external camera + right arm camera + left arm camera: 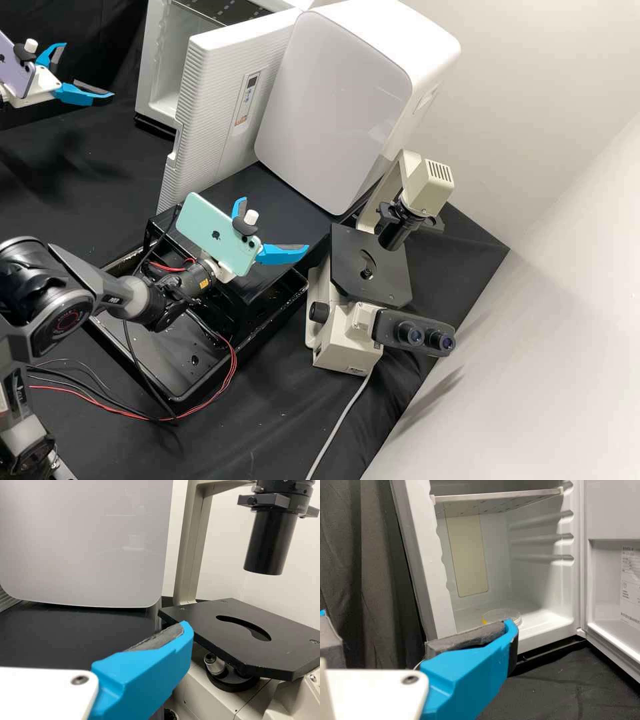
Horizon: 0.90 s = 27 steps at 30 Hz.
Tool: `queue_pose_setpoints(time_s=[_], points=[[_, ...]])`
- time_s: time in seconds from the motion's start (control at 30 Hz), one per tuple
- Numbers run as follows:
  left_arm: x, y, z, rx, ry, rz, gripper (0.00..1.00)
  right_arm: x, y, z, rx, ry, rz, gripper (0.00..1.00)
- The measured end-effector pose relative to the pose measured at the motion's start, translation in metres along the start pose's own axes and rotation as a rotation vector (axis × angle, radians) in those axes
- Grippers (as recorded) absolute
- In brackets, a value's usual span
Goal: Close the incubator door
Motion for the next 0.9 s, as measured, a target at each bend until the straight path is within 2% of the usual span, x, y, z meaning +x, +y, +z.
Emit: queue_pose_setpoints(time_s=[0.3,0.37,0.53,0.67,0.8,0.9], points=[[0.000,0.000,0.000,0.000,0.000,0.000,1.00,0.000,0.001,0.000,0.001,-0.007,0.003,1.00],[0.000,0.000,0.000,0.000,0.000,0.000,1.00,0.003,0.001,0.000,-0.015,-0.038,-0.001,1.00],[0.000,0.000,0.000,0.000,0.000,0.000,1.00,0.011,0.002,0.005,0.000,-0.144,-0.059,1.00],[0.000,0.000,0.000,0.000,0.000,0.000,1.00,0.011,0.005,0.009,0.011,-0.117,-0.081,1.00],[0.000,0.000,0.000,0.000,0.000,0.000,1.00,0.011,0.008,0.009,0.025,-0.043,-0.045,1.00],[0.000,0.000,0.000,0.000,0.000,0.000,1.00,0.008,0.007,0.009,0.043,-0.027,-0.037,1.00]])
